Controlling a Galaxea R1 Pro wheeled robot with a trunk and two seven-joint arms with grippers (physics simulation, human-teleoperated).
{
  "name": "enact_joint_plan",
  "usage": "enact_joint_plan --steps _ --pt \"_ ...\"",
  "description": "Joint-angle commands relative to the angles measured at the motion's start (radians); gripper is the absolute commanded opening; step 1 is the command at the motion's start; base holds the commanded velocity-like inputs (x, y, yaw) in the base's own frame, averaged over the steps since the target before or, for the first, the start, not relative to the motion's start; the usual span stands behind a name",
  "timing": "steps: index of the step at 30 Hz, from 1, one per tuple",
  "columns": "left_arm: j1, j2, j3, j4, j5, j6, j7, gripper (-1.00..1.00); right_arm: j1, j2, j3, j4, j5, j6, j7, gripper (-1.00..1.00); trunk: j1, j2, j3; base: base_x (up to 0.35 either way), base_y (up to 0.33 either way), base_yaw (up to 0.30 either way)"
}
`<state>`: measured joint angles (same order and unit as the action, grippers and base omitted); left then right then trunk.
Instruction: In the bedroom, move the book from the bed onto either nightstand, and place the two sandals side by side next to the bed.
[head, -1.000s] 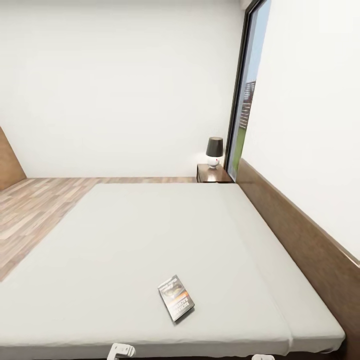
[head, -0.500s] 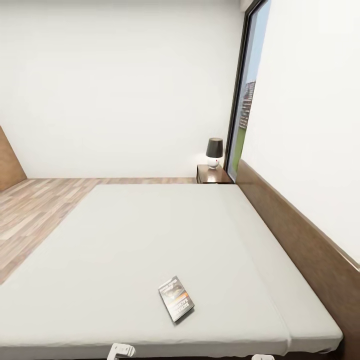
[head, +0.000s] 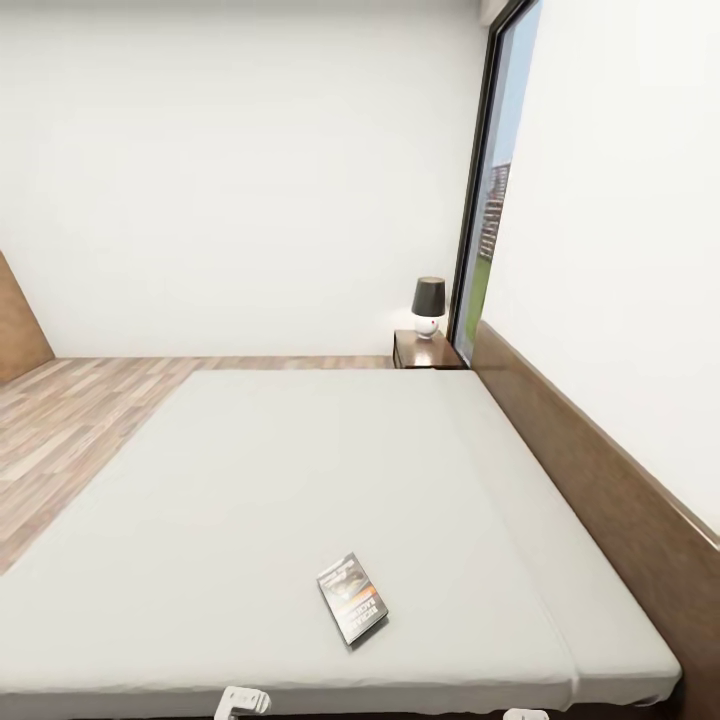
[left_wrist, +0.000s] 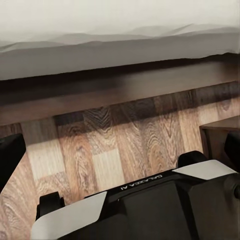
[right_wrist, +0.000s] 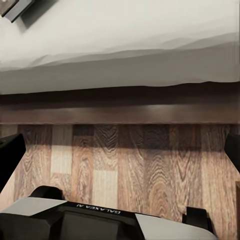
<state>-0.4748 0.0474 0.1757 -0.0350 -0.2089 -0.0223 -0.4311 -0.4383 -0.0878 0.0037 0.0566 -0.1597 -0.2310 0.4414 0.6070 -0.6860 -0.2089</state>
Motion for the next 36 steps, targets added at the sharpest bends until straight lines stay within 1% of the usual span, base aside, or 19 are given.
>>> enact_joint_plan --steps 1,36 --pt "-0.001 0.0 0.008 0.001 -0.01 -0.002 -0.003 1.0 -0.002 0.0 0.001 0.005 -0.009 -0.005 0.007 1.0 -0.004 0.006 0.002 0.0 0.0 0.0" --pt "-0.001 0.0 0.008 0.0 -0.01 -0.002 -0.003 1.0 -0.002 -0.005 0.001 0.005 -0.009 -0.007 0.008 1.0 -0.138 0.251 0.111 0.0 0.0 0.0"
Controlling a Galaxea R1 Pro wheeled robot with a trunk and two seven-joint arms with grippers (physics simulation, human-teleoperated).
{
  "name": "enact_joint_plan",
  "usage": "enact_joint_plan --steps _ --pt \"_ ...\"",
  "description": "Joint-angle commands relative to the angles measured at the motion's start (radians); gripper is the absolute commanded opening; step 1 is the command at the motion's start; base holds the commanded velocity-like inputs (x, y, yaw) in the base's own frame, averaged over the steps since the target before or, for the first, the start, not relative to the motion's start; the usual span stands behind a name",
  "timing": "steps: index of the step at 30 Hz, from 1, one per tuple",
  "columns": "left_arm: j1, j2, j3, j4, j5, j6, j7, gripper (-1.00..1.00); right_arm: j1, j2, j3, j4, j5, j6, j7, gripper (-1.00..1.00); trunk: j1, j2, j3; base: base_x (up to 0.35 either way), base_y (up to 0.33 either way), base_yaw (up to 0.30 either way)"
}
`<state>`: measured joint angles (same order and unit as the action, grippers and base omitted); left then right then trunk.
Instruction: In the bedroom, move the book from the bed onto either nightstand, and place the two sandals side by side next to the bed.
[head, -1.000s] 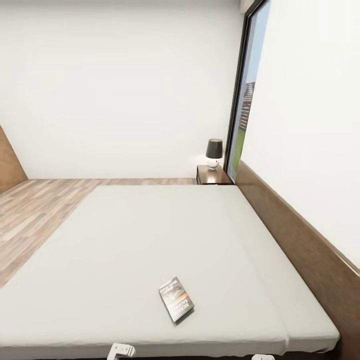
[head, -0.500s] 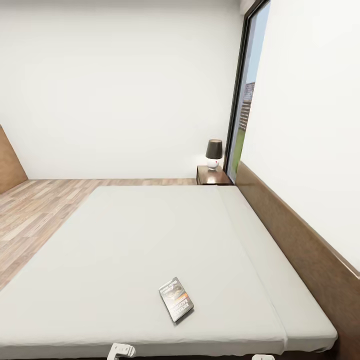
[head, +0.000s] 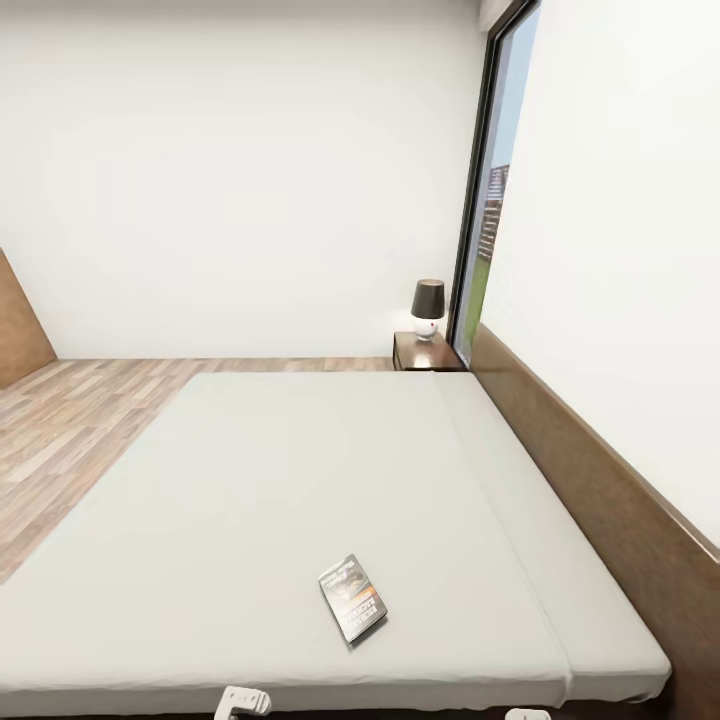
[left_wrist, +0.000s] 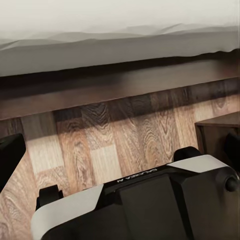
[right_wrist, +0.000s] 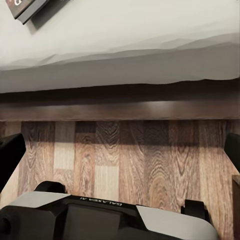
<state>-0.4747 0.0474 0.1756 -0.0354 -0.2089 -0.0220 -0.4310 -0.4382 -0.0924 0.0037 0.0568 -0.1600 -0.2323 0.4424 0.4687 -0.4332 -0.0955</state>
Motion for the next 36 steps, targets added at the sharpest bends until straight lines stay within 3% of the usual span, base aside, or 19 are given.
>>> enact_joint_plan --steps 1,5,36 --pt "-0.001 0.0 0.008 0.0 -0.01 -0.002 -0.003 1.0 -0.002 -0.001 0.001 0.005 -0.009 -0.005 0.007 1.0 -0.003 0.005 0.001 0.0 0.0 0.0" --pt "-0.001 0.0 0.008 0.0 -0.01 -0.002 -0.004 1.0 -0.002 -0.002 0.001 0.006 -0.01 -0.005 0.006 1.0 -0.019 0.033 0.014 0.0 0.0 0.0" --pt "-0.001 0.001 0.008 -0.006 -0.012 -0.001 -0.013 1.0 -0.002 -0.003 0.0 0.005 -0.01 -0.007 0.008 1.0 -0.019 0.033 0.014 0.0 0.0 0.0"
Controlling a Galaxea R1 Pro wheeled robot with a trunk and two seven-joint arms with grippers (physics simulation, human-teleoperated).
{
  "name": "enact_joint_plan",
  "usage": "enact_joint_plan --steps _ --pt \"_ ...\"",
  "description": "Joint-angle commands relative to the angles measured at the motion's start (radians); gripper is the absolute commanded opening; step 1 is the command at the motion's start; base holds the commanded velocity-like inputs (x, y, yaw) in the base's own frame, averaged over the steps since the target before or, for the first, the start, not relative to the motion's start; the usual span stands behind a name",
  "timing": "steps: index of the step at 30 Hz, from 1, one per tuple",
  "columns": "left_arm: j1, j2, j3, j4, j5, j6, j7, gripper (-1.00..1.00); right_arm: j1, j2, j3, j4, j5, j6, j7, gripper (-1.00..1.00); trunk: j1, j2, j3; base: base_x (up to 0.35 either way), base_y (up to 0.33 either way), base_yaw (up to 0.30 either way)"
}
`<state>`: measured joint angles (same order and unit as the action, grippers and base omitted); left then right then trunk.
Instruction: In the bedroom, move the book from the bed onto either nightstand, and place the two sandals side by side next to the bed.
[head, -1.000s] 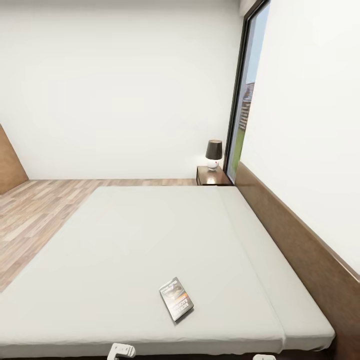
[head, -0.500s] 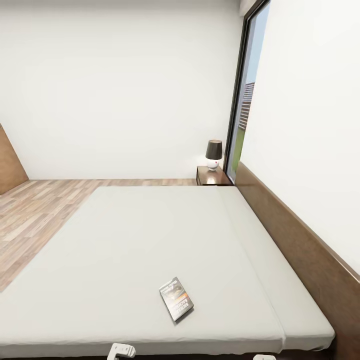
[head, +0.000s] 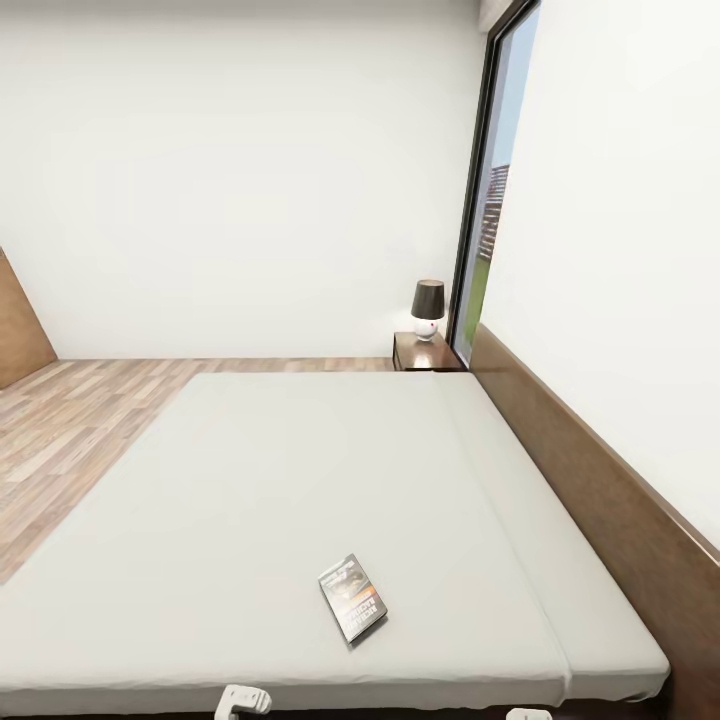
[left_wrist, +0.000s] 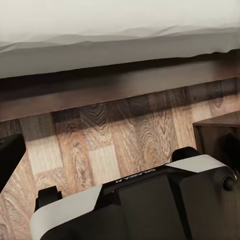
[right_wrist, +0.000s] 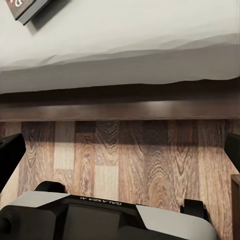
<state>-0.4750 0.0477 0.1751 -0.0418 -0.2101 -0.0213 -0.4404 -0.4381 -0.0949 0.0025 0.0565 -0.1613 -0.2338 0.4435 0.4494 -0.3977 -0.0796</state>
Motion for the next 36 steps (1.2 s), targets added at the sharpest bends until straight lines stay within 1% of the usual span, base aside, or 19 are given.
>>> enact_joint_plan --steps 1,4,6,7,8,9,10,11,14,17,19,22,27,29,32,33,34,35,36 --pt "-0.002 -0.002 0.008 -0.003 -0.011 0.001 -0.004 1.0 -0.002 0.0 0.001 0.005 -0.009 -0.005 0.006 1.0 0.001 -0.002 -0.002 0.0 0.0 0.0" --pt "-0.009 -0.015 0.008 -0.016 -0.011 0.022 -0.004 1.0 -0.002 0.0 0.001 0.005 -0.009 -0.005 0.006 1.0 0.001 -0.002 -0.002 0.0 0.0 0.0" --pt "-0.017 -0.04 0.008 -0.054 -0.011 0.077 -0.004 1.0 -0.002 0.0 0.001 0.005 -0.009 -0.005 0.006 1.0 0.001 -0.002 -0.002 0.0 0.0 0.0" --pt "-0.028 -0.062 0.008 -0.104 -0.011 0.137 -0.004 1.0 -0.002 0.0 0.001 0.005 -0.009 -0.006 0.006 1.0 0.001 -0.002 -0.002 0.0 0.0 0.0" --pt "-0.042 -0.086 0.007 -0.172 -0.011 0.218 -0.004 1.0 -0.002 0.0 0.001 0.005 -0.009 -0.006 0.006 1.0 0.001 -0.002 -0.002 0.0 0.0 0.0" --pt "-0.05 -0.099 0.007 -0.212 -0.012 0.264 -0.004 1.0 -0.002 0.0 0.001 0.005 -0.009 -0.006 0.006 1.0 0.001 -0.002 -0.002 0.0 0.0 0.0" --pt "-0.061 -0.125 0.007 -0.302 -0.012 0.363 -0.003 1.0 -0.002 0.0 0.001 0.005 -0.009 -0.006 0.006 1.0 0.001 -0.002 -0.002 0.0 0.0 0.0" --pt "-0.065 -0.136 0.006 -0.351 -0.012 0.412 -0.004 1.0 -0.002 0.0 0.001 0.005 -0.009 -0.006 0.006 1.0 0.001 -0.002 -0.002 0.0 0.0 0.0" --pt "-0.078 -0.187 0.001 -0.667 -0.011 0.658 -0.005 1.0 -0.002 0.0 0.001 0.005 -0.009 -0.005 0.007 1.0 0.001 -0.002 -0.002 0.0 0.0 0.0" --pt "-0.09 -0.207 -0.003 -0.851 -0.007 0.772 -0.006 1.0 -0.002 0.0 0.001 0.005 -0.009 -0.005 0.007 1.0 0.001 -0.002 -0.002 0.0 0.0 0.0" --pt "-0.109 -0.212 -0.007 -0.92 0.006 0.817 -0.007 1.0 -0.002 0.0 0.001 0.005 -0.009 -0.005 0.006 1.0 0.001 -0.002 -0.002 0.0 0.0 0.0" --pt "-0.165 -0.216 -0.024 -0.972 0.054 0.86 -0.006 1.0 -0.002 0.0 0.001 0.005 -0.009 -0.005 0.006 1.0 0.001 -0.002 -0.002 0.0 0.0 0.0" --pt "-0.242 -0.218 -0.075 -0.99 0.112 0.889 -0.002 1.0 -0.002 0.0 0.001 0.005 -0.009 -0.005 0.006 1.0 0.001 -0.002 -0.002 0.0 0.0 0.0" --pt "-0.309 -0.222 -0.1 -0.996 0.129 0.928 0.0 1.0 -0.002 0.0 0.001 0.005 -0.009 -0.006 0.006 1.0 0.001 -0.002 -0.002 0.0 0.0 0.0" --pt "-0.365 -0.222 -0.107 -0.998 0.15 0.965 -0.001 1.0 -0.002 0.0 0.001 0.005 -0.009 -0.006 0.006 1.0 0.001 -0.002 -0.002 0.0 0.0 0.0" --pt "-0.398 -0.222 -0.11 -1.0 0.185 0.981 -0.001 1.0 -0.002 0.0 0.001 0.005 -0.009 -0.006 0.005 1.0 0.001 -0.002 -0.002 0.0 0.0 0.0" --pt "-0.407 -0.222 -0.111 -1.0 0.202 0.984 -0.001 1.0 -0.002 0.0 0.002 0.005 -0.009 -0.006 0.005 1.0 0.001 -0.002 -0.002 0.0 0.0 0.0" --pt "-0.424 -0.222 -0.115 -1.001 0.249 0.989 -0.001 1.0 -0.002 0.0 0.001 0.005 -0.009 -0.005 0.005 1.0 0.001 -0.002 -0.002 0.0 0.0 0.0" --pt "-0.432 -0.222 -0.118 -1.001 0.275 0.991 -0.001 1.0 -0.002 0.0 0.001 0.005 -0.009 -0.005 0.005 1.0 0.001 -0.002 -0.002 0.0 0.0 0.0"
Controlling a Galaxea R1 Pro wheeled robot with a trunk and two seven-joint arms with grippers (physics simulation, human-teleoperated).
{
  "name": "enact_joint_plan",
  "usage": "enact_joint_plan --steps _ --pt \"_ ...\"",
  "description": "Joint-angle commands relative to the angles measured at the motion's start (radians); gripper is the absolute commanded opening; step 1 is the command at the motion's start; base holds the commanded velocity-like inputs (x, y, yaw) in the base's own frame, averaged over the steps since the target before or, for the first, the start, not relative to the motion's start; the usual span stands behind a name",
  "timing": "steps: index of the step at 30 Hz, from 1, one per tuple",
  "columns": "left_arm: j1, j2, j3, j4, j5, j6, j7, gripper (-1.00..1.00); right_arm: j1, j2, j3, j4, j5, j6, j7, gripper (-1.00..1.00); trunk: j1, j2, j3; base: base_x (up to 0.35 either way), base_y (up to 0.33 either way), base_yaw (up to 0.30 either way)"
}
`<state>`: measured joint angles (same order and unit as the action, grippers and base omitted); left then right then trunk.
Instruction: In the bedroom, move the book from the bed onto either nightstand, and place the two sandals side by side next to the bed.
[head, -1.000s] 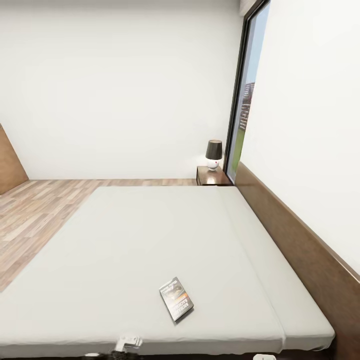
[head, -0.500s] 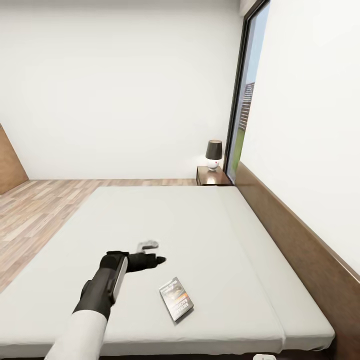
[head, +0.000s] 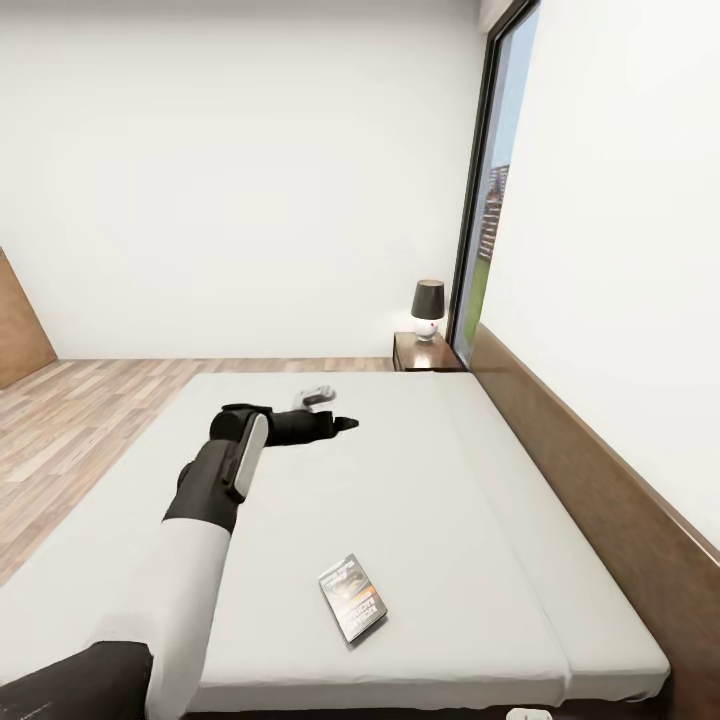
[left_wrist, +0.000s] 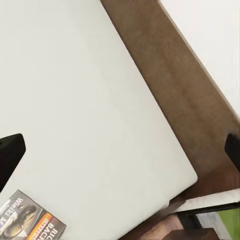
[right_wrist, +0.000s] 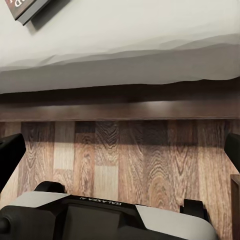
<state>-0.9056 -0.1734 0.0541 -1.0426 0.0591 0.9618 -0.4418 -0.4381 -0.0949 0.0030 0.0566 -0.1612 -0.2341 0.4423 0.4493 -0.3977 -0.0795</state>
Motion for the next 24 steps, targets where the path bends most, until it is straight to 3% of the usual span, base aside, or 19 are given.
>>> enact_joint_plan --steps 1,4,6,8,10,12,18,24 --pt "-0.013 -0.001 -0.003 0.001 0.05 0.01 0.001 1.0 -0.002 0.0 0.001 0.005 -0.009 -0.005 0.007 1.0 0.001 -0.002 -0.002 0.0 0.0 0.0" --pt "-0.028 -0.001 -0.033 0.021 0.107 0.011 0.012 1.0 -0.002 0.0 0.001 0.005 -0.009 -0.005 0.007 1.0 0.001 -0.002 -0.002 0.0 0.0 0.0" --pt "-0.031 -0.001 -0.062 0.05 0.119 0.01 0.043 1.0 -0.002 0.0 0.0 0.005 -0.009 -0.005 0.007 1.0 0.001 -0.002 -0.002 0.0 0.0 0.0" --pt "-0.033 -0.001 -0.101 0.076 0.126 0.008 0.111 1.0 -0.002 0.0 0.001 0.005 -0.009 -0.005 0.007 1.0 0.001 -0.002 -0.002 0.0 0.0 0.0" --pt "-0.034 -0.001 -0.162 0.107 0.134 0.007 0.227 1.0 -0.002 0.0 0.001 0.005 -0.009 -0.005 0.007 1.0 0.001 -0.002 -0.002 0.0 0.0 0.0" --pt "-0.034 -0.001 -0.209 0.128 0.141 0.006 0.285 1.0 -0.002 0.0 0.001 0.005 -0.009 -0.005 0.007 1.0 0.001 -0.002 -0.002 0.0 0.0 0.0" --pt "-0.035 -0.001 -0.342 0.173 0.197 0.005 0.344 1.0 -0.002 0.0 0.001 0.005 -0.009 -0.005 0.007 1.0 0.001 -0.002 -0.002 0.0 0.0 0.0" --pt "-0.035 -0.001 -0.378 0.185 0.208 0.003 0.354 1.0 -0.002 0.0 0.0 0.005 -0.009 -0.005 0.008 1.0 0.001 -0.002 -0.002 0.0 0.0 0.0"
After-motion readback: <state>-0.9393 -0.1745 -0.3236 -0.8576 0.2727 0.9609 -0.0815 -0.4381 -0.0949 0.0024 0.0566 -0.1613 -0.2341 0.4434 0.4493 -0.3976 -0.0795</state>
